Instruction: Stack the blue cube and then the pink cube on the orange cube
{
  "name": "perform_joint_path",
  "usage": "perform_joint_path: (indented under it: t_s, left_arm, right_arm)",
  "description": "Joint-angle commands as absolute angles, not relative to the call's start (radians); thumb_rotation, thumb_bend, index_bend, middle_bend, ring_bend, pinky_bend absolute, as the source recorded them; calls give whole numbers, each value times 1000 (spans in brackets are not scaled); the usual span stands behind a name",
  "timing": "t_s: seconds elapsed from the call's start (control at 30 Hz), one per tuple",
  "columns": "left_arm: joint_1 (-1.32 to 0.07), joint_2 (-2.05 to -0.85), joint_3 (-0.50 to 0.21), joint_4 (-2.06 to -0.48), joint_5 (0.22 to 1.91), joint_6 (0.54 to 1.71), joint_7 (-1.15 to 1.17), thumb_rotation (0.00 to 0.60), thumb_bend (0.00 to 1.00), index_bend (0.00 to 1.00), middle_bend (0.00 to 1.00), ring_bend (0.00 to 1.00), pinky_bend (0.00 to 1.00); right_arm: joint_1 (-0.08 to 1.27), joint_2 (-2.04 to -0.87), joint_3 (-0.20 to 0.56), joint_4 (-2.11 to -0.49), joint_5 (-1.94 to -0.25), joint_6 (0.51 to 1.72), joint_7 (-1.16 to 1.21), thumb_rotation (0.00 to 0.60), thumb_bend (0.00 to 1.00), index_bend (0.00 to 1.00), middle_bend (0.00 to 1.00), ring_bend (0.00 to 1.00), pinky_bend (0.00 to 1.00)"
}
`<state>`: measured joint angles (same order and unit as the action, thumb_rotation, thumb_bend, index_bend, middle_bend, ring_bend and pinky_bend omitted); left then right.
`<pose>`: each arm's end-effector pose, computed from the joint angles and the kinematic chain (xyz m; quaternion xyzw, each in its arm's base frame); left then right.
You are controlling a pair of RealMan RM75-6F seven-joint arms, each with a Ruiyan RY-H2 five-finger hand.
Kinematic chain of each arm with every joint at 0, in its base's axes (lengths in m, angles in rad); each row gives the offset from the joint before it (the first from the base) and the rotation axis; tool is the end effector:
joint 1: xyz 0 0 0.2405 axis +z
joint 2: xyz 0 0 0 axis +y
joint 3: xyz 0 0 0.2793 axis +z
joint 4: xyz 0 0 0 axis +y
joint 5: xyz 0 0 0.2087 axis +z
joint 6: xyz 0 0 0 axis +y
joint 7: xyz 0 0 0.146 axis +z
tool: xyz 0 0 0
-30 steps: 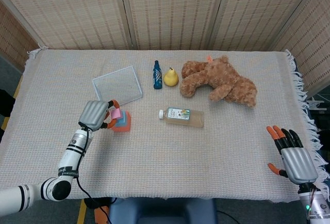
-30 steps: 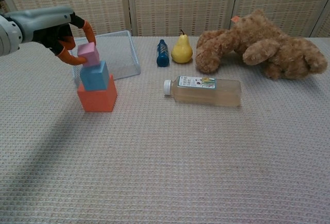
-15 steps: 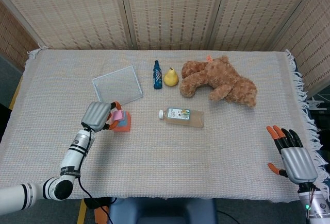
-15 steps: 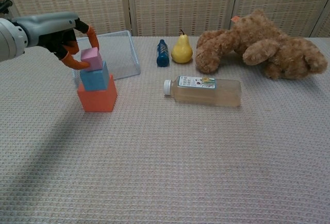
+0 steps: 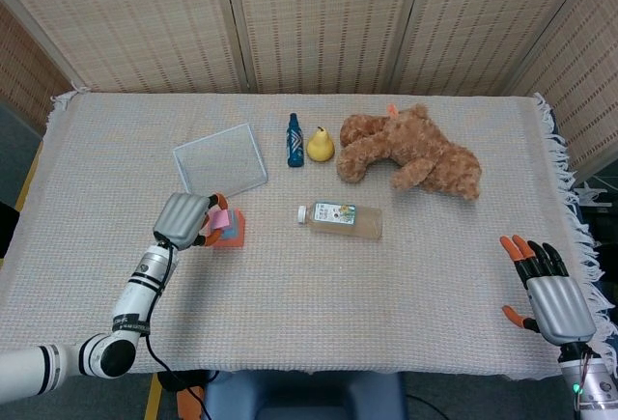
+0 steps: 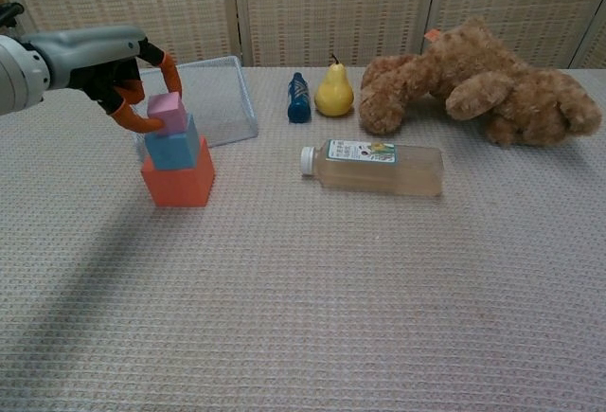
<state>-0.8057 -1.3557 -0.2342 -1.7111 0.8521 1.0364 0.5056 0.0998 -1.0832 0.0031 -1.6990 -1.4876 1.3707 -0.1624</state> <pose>-0.1411 0.3776 0.0532 -0.7099 -0.3843 -0.3637 0.4649 -0.3253 -0.1766 0.1534 0.6491 -0.3950 0.3113 0.5707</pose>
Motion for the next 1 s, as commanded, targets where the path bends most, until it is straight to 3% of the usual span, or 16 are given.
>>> perform_joint_path:
  t_s: [0.03,1.0]
  left_arm:
    - [-809,-1353,-230,-1719,847,1041,512,600,323,458,1000,1000,1000]
    - [-825,-1359,-219,-1707,842,1063,507,600,324,336,1000,1000,1000]
  right_arm:
    - [99,-1083,3,-1700,-1488,1372,-163,600,84,0,0,0,0]
    - [93,-1075,2,-1706,-1493,1382,-158,600,84,0,0,0,0]
